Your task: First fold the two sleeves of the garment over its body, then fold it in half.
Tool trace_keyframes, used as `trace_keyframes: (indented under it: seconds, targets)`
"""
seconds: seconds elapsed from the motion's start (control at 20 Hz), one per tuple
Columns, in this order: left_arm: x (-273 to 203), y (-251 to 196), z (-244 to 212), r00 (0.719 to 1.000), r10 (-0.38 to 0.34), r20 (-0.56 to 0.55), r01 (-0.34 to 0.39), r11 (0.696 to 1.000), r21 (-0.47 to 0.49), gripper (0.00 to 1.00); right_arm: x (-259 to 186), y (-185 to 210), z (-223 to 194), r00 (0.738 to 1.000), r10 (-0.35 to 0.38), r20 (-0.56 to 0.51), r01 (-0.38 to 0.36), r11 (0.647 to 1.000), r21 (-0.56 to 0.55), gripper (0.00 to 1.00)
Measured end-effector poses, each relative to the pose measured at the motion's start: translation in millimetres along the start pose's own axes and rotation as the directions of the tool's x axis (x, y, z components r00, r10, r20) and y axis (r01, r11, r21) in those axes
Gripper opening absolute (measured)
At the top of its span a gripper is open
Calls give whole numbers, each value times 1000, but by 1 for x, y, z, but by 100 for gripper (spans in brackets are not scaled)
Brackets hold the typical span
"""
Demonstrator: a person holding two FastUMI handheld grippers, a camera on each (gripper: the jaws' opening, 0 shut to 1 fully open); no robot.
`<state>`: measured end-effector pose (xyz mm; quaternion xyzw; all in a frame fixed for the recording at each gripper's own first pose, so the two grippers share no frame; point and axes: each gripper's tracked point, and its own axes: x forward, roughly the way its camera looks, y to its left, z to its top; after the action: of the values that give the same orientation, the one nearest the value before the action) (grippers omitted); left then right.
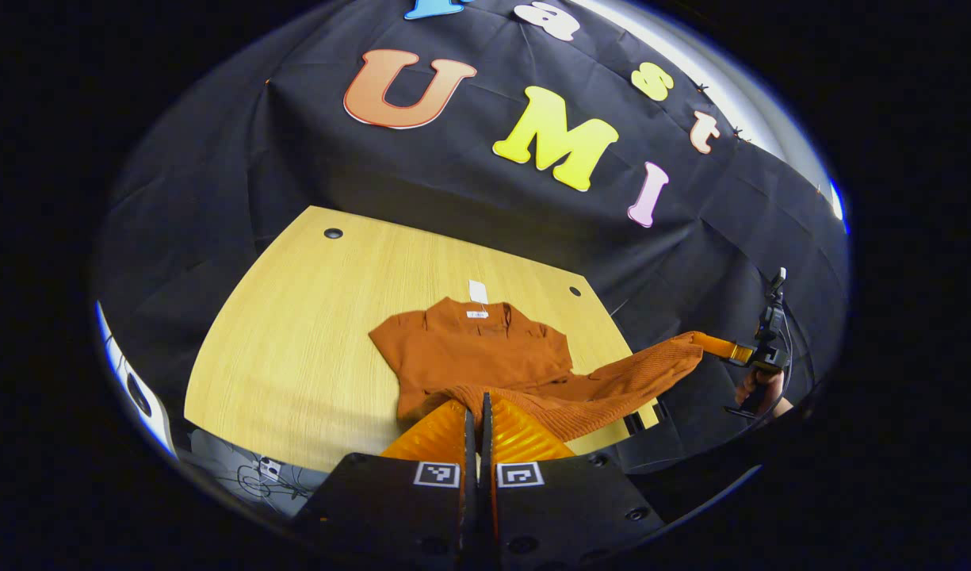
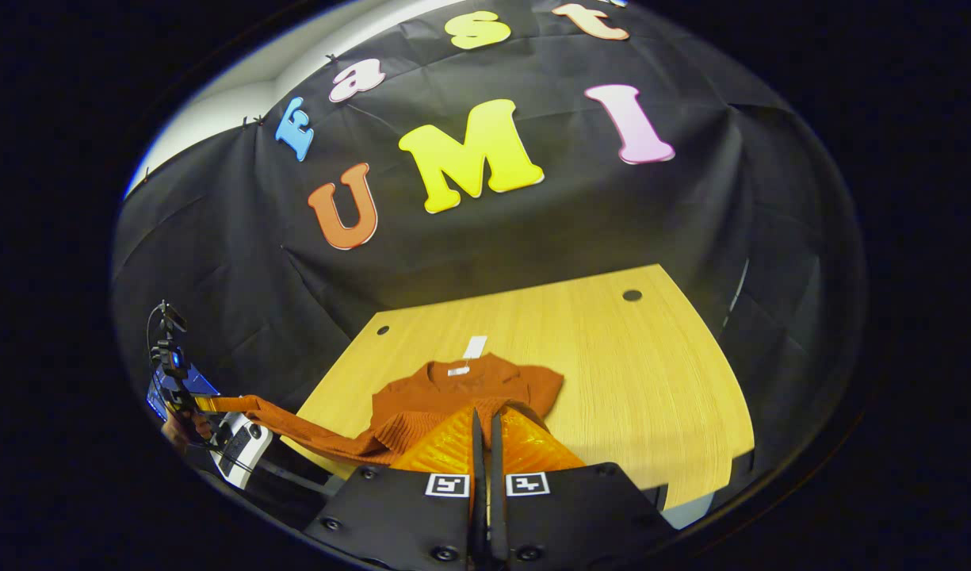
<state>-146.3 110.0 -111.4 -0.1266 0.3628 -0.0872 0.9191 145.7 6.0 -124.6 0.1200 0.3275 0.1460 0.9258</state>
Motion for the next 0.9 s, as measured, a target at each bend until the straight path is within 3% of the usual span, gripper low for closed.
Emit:
trace_keyframes:
  seconds: [0.1, 0.15, 0.2, 0.4, 0.7, 0.9]
  targets:
    - [33, 14, 31, 999, 27, -21, -27, 999, 22, 4, 49, -6, 26, 1000, 10, -8, -10, 1000, -19, 5]
    - [53, 19, 48, 999, 32, -43, -30, 999, 31, 3, 73, -10, 34, 1000, 13, -17, -13, 1000, -28, 0]
    - [75, 26, 65, 998, 34, -54, -32, 999, 33, 3, 101, -17, 38, 999, 9, -36, -11, 999, -40, 5]
    - [158, 56, 96, 984, 30, -176, -25, 999, 29, 3, 212, -54, 41, 991, 9, -131, -12, 1000, -18, 2]
    - [285, 114, 93, 935, 66, -349, -50, 997, 56, 4, 359, -115, -9, 951, -25, -309, 22, 1000, -12, 2]
    - [342, 146, 74, 910, 105, -401, -102, 994, 29, 6, 416, -135, -50, 916, -49, -398, 45, 999, -20, 2]
